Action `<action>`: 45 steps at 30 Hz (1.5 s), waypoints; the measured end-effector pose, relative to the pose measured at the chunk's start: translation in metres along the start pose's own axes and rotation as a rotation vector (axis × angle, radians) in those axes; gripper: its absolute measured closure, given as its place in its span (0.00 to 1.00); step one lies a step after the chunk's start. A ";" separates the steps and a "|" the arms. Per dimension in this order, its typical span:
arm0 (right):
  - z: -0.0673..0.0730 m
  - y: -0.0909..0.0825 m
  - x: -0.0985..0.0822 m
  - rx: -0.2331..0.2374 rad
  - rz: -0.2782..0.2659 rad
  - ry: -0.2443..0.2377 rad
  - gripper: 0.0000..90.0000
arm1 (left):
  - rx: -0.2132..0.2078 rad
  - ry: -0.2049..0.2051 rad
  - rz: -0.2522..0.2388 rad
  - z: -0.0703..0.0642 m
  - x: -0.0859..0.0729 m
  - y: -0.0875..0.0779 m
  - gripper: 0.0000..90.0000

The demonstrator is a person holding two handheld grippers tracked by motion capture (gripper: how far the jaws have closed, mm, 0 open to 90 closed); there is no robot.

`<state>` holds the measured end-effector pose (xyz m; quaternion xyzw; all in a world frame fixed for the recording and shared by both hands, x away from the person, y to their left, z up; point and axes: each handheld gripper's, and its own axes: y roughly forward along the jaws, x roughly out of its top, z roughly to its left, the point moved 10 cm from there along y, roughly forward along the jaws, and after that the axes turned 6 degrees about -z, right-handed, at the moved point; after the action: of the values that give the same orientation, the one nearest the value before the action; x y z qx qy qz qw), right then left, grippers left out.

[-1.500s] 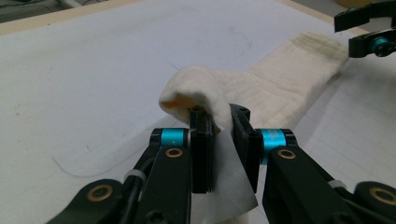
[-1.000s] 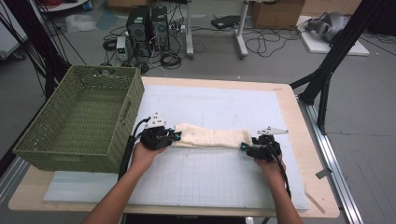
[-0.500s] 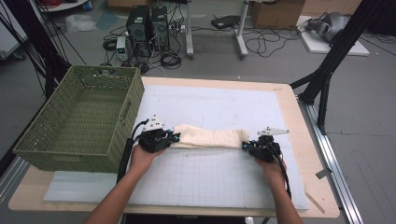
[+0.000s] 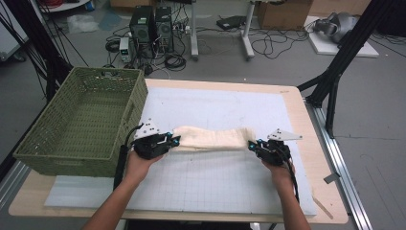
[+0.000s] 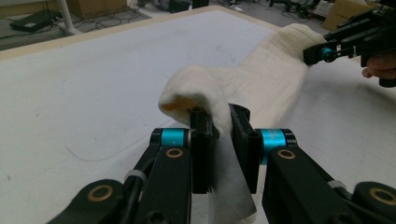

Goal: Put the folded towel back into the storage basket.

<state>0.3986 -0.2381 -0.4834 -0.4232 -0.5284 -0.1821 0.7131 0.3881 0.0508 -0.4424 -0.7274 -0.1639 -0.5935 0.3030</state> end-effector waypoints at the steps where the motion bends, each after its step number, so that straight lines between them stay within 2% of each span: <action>1: 0.001 -0.001 0.002 0.003 -0.011 0.001 0.88 | -0.003 0.002 -0.007 -0.001 0.001 -0.002 0.88; 9: 0.007 -0.007 0.020 0.019 -0.083 -0.029 0.88 | -0.004 0.026 -0.071 -0.007 0.014 -0.018 0.88; 11: 0.009 -0.008 0.024 0.031 -0.097 -0.021 0.88 | -0.004 0.030 -0.084 -0.008 0.016 -0.023 0.88; 23: 0.027 -0.005 0.053 0.065 -0.147 -0.088 0.89 | 0.015 0.049 -0.152 -0.007 0.035 -0.054 0.89; 30: 0.032 0.007 0.079 0.068 -0.150 -0.132 0.89 | 0.025 0.062 -0.196 -0.006 0.044 -0.072 0.89; 33: 0.037 0.010 0.090 0.079 -0.160 -0.132 0.89 | 0.033 0.067 -0.208 -0.005 0.048 -0.080 0.90; 36: 0.041 0.015 0.097 0.083 -0.161 -0.149 0.89 | 0.048 0.097 -0.208 -0.004 0.051 -0.087 0.90; 38: 0.044 0.021 0.103 0.086 -0.157 -0.153 0.89 | 0.053 0.094 -0.218 -0.003 0.053 -0.091 0.90; 41: 0.046 0.029 0.111 0.086 -0.159 -0.143 0.89 | 0.053 0.083 -0.233 -0.003 0.056 -0.097 0.90; 45: 0.051 0.037 0.122 0.080 -0.173 -0.133 0.89 | 0.063 0.094 -0.251 -0.004 0.062 -0.105 0.90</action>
<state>0.4395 -0.1531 -0.3834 -0.3582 -0.6159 -0.1931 0.6746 0.3374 0.1208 -0.3565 -0.6626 -0.2575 -0.6549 0.2564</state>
